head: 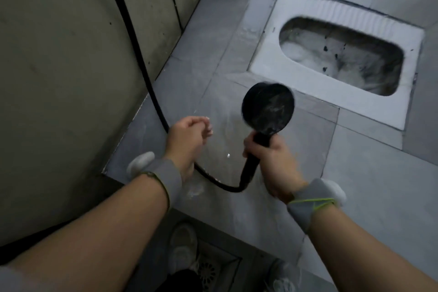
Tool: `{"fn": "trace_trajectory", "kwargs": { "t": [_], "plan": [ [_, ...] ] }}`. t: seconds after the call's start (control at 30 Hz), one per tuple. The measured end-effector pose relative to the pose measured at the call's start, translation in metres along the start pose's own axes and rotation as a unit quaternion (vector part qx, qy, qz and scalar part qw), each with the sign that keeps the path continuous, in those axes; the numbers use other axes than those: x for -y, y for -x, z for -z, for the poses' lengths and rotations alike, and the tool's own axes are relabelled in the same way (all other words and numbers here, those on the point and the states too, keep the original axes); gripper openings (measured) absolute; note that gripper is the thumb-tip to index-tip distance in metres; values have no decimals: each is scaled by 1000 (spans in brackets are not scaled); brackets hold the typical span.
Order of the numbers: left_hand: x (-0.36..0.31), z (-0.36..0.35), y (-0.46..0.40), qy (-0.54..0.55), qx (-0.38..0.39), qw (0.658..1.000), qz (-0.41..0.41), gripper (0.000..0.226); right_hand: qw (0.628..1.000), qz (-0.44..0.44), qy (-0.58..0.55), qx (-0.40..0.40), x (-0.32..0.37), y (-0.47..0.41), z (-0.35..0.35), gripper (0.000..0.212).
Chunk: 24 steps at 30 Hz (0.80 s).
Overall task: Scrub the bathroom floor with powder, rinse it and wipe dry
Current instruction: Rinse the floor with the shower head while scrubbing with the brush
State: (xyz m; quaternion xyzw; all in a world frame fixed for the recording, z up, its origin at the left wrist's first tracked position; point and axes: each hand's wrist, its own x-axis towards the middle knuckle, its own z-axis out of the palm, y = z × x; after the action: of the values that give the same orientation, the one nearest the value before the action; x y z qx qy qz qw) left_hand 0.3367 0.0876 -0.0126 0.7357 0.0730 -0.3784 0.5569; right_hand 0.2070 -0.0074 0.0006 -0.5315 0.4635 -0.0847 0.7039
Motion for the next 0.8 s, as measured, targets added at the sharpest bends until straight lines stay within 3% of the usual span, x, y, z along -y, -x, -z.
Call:
{"fn": "trace_trajectory", "kwargs": {
  "t": [0.07,0.17,0.27,0.4,0.53,0.63,0.73,0.8],
  "plan": [
    [-23,-2,-7,96,29,994,42,22,993,-8,107,53,2,16,-7,12],
    [-35,-6,-16,135,82,984,79,11,982,5,174,75,-10,24,-23,18],
    [-28,-4,-22,122,78,984,108,10,989,-6,144,-11,-21,16,-32,8],
    [-19,3,-33,80,28,991,105,9,985,-24,159,56,-25,23,-41,13],
    [-19,7,-35,10,42,992,121,43,992,-26,114,36,-20,20,-28,8],
    [-17,5,-32,11,63,991,117,32,987,-11,137,88,-16,22,-27,15],
    [-17,2,-33,36,51,993,96,30,989,-4,141,46,-18,18,-27,16],
    [-20,-1,-32,75,56,992,89,14,987,-29,141,66,-21,18,-29,16]
  ]
}}
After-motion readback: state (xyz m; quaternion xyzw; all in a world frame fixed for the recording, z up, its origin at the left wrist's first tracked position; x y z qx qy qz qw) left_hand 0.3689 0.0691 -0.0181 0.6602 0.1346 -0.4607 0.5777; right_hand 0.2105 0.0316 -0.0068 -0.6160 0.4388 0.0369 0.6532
